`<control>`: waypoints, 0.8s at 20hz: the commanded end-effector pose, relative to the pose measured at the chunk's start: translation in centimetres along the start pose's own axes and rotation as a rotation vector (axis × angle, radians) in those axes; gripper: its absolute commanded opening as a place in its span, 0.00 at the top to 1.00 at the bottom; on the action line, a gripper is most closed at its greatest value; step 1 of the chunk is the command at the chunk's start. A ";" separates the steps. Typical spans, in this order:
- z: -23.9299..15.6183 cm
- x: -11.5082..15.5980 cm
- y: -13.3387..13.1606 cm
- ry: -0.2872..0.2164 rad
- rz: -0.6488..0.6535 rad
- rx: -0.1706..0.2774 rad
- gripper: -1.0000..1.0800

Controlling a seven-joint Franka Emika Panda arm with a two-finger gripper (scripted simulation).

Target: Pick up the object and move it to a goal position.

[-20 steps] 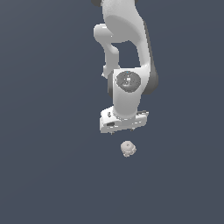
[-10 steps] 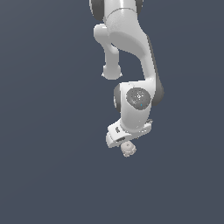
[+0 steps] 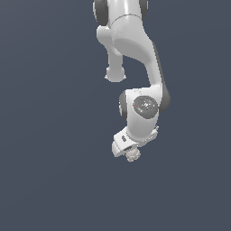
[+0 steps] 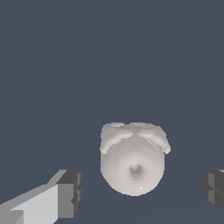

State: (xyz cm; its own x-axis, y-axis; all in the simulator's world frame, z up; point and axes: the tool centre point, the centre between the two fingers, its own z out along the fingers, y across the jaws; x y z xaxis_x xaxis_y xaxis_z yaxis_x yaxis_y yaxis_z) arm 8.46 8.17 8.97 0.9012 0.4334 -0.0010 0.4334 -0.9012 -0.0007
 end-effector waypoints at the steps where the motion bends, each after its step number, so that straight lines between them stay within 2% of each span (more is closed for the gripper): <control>1: 0.1 0.0 0.0 0.000 0.000 0.000 0.04; 11: 4.6 -0.1 0.0 0.001 -0.004 -0.001 0.04; 16: 5.0 0.1 0.0 0.001 -0.004 -0.001 0.04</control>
State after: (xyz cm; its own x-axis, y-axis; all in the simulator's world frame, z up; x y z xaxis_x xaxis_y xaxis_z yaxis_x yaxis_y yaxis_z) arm 8.43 8.19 3.90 0.8994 0.4371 -0.0021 0.4371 -0.8994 -0.0007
